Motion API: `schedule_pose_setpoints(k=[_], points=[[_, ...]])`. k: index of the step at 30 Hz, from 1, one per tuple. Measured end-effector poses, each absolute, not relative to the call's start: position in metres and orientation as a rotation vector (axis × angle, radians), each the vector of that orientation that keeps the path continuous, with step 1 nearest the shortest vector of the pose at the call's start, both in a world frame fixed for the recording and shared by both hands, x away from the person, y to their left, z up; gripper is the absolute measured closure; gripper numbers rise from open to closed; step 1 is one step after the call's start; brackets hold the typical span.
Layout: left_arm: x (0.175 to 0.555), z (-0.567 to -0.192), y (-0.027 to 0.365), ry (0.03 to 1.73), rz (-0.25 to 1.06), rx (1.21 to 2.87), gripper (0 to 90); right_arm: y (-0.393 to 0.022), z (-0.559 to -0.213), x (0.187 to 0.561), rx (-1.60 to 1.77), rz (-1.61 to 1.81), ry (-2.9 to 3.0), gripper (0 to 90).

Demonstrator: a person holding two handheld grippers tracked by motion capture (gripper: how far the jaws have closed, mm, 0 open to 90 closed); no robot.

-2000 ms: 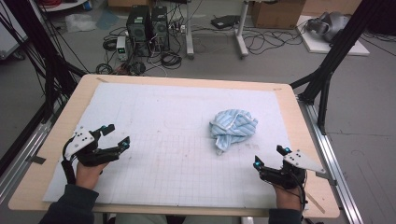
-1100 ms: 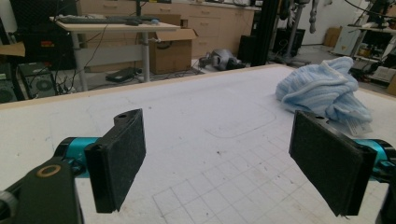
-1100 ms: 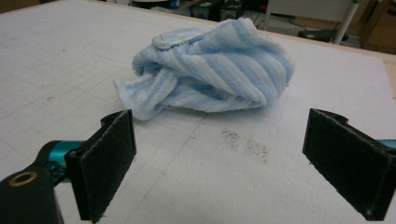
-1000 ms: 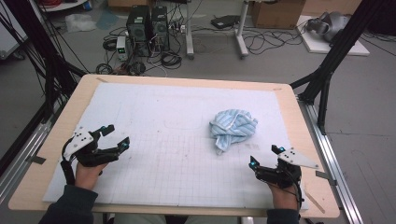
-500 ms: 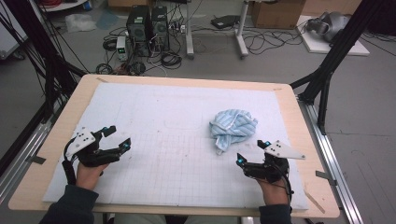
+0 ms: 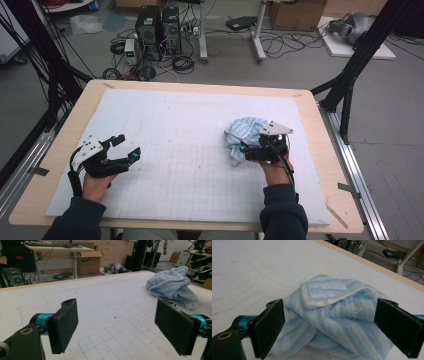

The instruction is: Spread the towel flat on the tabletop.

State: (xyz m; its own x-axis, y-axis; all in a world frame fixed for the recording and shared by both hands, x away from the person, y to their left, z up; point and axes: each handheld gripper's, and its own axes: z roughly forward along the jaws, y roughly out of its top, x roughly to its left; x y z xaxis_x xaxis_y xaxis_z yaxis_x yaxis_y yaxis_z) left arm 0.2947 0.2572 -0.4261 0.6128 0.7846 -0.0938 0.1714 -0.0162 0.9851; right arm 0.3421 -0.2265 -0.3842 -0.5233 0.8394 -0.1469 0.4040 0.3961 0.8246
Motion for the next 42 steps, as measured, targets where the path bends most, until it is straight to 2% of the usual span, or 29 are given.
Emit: schedule_pose_setpoints(k=[5, 11, 16, 22, 25, 33, 42], points=[[0.295, -0.427, 0.259, 0.836, 0.586, 1.539, 19.3, -0.218, -0.389, 0.360, 1.056, 0.932, 2.140, 8.8], [0.296, -0.427, 0.258, 0.837, 0.581, 1.542, 19.4, -0.209, -0.411, 0.385, 1.100, 0.708, 2.202, 9.8], [0.296, -0.429, 0.259, 0.848, 0.578, 1.540, 19.5, -0.208, -0.421, 0.393, 1.173, 0.692, 2.243, 26.0], [0.297, -0.429, 0.259, 0.851, 0.580, 1.540, 19.7, -0.208, -0.422, 0.388, 1.227, 0.759, 2.266, 62.7], [0.297, -0.429, 0.259, 0.854, 0.580, 1.537, 20.1, -0.206, -0.418, 0.384, 1.212, 0.771, 2.280, 71.6], [0.299, -0.428, 0.265, 0.868, 0.595, 1.527, 20.6, -0.192, -0.411, 0.370, 1.164, 0.922, 2.354, 74.1], [0.300, -0.425, 0.276, 0.892, 0.618, 1.496, 20.6, -0.129, -0.402, 0.353, 0.943, 1.153, 2.475, 73.5]])
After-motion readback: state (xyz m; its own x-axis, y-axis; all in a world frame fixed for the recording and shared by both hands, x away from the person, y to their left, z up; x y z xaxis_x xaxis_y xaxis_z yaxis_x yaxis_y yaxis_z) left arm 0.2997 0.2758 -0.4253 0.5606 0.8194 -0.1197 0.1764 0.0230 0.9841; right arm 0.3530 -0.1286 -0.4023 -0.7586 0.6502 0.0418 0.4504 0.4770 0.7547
